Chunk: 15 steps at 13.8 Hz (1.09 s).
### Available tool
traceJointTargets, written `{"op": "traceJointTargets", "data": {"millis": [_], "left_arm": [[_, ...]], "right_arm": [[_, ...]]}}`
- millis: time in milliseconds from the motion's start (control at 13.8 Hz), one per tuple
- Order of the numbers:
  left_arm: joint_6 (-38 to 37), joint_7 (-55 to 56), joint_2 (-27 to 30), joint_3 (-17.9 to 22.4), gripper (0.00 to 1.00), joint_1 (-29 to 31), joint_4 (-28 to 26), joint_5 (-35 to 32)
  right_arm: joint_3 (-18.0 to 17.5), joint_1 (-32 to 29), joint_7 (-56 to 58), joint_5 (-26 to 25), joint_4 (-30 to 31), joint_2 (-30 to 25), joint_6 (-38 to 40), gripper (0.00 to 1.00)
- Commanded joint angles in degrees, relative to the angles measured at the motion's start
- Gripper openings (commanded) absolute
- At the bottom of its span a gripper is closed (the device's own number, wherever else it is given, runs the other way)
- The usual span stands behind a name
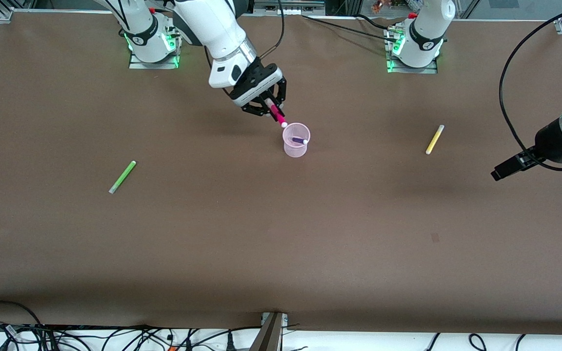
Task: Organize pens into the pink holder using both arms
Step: 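Carry the pink marker over the pink cup with the right gripper, then lower the pink marker into the cup with the right gripper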
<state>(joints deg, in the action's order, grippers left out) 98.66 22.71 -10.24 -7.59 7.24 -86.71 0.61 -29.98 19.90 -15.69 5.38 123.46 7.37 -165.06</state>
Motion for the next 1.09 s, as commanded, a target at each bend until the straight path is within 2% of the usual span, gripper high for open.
{"op": "traceJointTargets", "data": {"millis": [0,145,291,436,655,1018], "left_arm": [[0.0,-9.8,6.1,5.7,1.00,-4.0,-7.1,3.2],[0.0,-14.3,7.0,6.3,1.00,-3.9,-8.5,3.4],[0.1,-16.7,10.0,6.2,1.00,-4.0,-10.6,3.4],[-0.1,-20.9,13.1,6.2,1.00,-4.4,-11.6,3.3],[-2.3,-21.3,14.3,5.6,1.00,-6.3,-10.9,2.6],[-3.7,-25.3,12.3,5.0,1.00,-5.1,-9.8,2.6]], "right_arm": [[0.4,2.2,-0.4,-2.6,1.1,4.8,-9.6,0.03],[0.6,2.7,-0.1,-4.8,1.1,10.3,-18.2,0.03],[1.8,4.6,1.6,-4.9,0.8,15.2,-25.5,0.03],[7.0,10.2,3.3,-4.9,0.4,19.2,-31.4,0.03],[15.2,17.8,3.3,-4.8,-0.8,20.7,-33.5,0.03],[15.9,18.2,4.5,-4.8,-5.7,24.8,-33.8,0.03]]}}
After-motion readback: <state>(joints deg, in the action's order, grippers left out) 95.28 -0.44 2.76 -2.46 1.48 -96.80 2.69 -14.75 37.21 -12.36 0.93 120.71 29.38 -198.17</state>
